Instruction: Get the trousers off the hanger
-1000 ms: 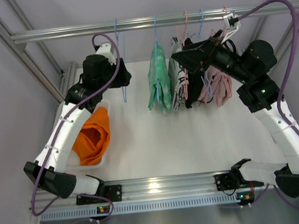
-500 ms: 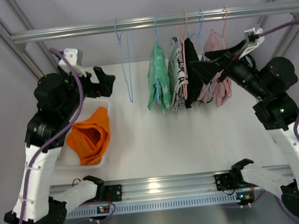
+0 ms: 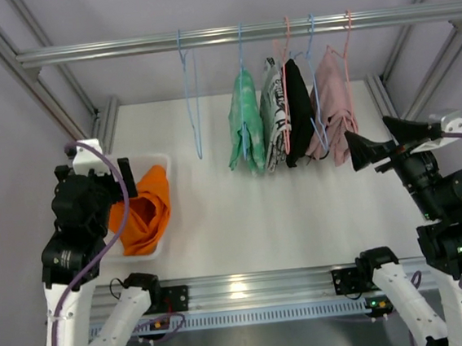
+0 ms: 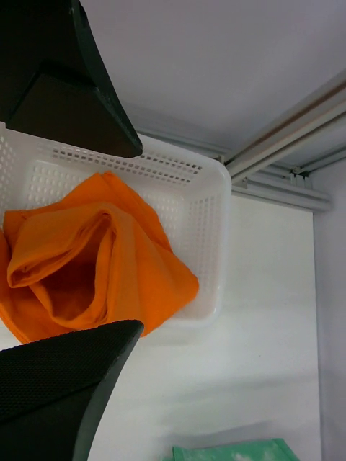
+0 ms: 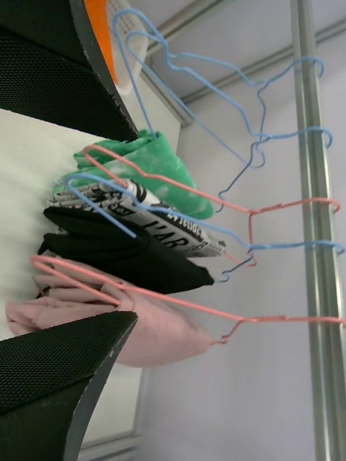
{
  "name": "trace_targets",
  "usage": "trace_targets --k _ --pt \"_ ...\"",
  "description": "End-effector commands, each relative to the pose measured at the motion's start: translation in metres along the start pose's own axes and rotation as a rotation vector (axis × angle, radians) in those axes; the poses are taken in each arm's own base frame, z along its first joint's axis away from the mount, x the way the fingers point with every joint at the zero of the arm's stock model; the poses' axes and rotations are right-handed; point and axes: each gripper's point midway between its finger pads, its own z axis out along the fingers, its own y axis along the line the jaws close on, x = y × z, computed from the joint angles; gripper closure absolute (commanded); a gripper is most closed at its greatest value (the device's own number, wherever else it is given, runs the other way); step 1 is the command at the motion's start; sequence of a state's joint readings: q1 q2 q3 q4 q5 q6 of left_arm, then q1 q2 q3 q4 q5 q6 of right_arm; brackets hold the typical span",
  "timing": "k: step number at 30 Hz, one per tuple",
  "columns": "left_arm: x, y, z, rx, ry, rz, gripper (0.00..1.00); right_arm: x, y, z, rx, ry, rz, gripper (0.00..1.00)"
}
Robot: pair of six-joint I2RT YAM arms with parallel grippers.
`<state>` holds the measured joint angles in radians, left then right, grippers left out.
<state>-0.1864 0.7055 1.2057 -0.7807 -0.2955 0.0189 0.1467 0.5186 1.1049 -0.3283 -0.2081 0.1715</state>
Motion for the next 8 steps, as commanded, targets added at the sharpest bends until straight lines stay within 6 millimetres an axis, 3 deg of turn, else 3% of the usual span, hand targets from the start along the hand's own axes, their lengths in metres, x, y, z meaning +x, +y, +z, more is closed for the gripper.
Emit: trace_targets --k 1,8 --pt "-0.007 0.020 -0.014 -0.076 -0.080 0.032 0.01 0.020 -0.022 -0.012 0.101 0.032 -0.058 0.00" --pt "-0.015 0.018 -0.021 -0.055 -0.117 0.029 0.01 0.024 -0.024 -0.025 0.122 0.021 -0.060 0.01"
